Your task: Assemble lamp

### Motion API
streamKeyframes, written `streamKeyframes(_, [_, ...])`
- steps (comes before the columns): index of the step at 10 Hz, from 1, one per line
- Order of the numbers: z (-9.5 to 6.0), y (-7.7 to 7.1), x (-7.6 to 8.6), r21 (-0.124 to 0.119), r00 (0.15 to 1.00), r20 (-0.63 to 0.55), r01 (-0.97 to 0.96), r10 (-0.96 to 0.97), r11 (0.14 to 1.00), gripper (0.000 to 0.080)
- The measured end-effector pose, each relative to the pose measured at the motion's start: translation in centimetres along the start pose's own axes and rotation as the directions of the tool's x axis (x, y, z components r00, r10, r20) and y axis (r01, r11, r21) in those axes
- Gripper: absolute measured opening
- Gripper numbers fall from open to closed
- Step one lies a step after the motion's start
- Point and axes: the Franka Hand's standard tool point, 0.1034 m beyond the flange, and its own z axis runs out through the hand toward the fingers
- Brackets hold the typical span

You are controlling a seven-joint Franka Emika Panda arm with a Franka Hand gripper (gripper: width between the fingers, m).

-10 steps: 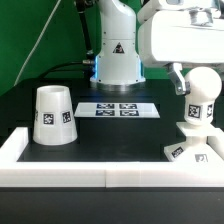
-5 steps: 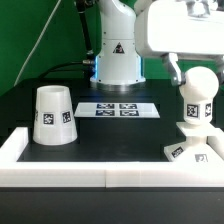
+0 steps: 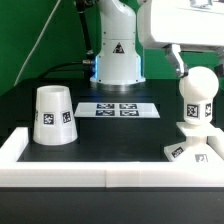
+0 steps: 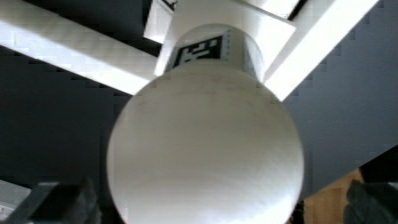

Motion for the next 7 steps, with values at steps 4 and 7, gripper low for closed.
streamKeyframes(4, [0.66,-0.48,-0.02,0.105,0.962,0.272,-0.011,-0.018,0.994,0.0699])
streamKeyframes(7, [1.28,-0.53,-0.04,0.135,0.934,0.357,-0.013,-0.037,0.991,0.0699])
